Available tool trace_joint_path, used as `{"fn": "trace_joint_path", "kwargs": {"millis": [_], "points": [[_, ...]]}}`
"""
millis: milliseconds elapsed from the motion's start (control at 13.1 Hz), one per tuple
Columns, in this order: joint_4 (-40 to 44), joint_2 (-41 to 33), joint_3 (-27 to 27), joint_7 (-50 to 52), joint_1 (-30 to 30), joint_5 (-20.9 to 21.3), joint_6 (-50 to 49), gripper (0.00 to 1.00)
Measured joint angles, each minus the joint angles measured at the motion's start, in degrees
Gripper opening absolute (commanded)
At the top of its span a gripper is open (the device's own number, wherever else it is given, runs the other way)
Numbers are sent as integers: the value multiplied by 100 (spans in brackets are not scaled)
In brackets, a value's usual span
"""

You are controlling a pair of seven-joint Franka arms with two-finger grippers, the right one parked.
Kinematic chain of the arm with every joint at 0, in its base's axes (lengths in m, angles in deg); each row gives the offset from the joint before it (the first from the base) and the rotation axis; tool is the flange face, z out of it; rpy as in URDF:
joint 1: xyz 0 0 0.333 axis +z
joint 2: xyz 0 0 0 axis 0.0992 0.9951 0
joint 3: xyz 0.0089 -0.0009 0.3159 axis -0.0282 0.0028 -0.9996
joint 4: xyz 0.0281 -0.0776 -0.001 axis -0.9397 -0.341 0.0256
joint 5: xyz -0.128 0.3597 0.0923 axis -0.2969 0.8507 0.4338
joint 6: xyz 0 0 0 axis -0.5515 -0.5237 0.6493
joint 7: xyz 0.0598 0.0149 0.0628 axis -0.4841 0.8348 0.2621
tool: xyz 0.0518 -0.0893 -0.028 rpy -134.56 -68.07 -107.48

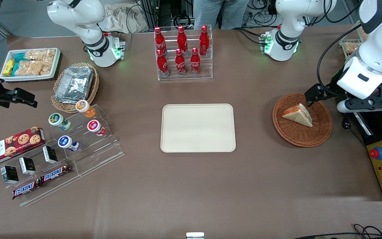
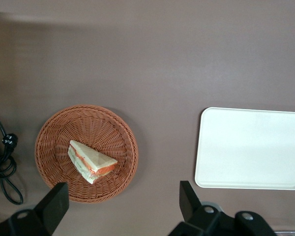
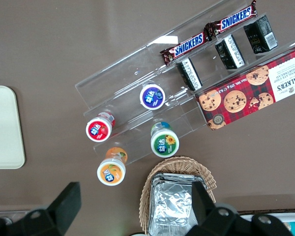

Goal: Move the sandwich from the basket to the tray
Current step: 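Raise the left gripper and move it above the wicker basket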

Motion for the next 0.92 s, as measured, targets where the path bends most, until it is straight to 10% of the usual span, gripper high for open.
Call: {"fn": "trace_joint_path", "kwargs": {"millis": [535,918], "points": [[-169,-210,-37,1349,291,66,-554,100],[-1953,-1354,-53,1791,683,118,-89,100]]}}
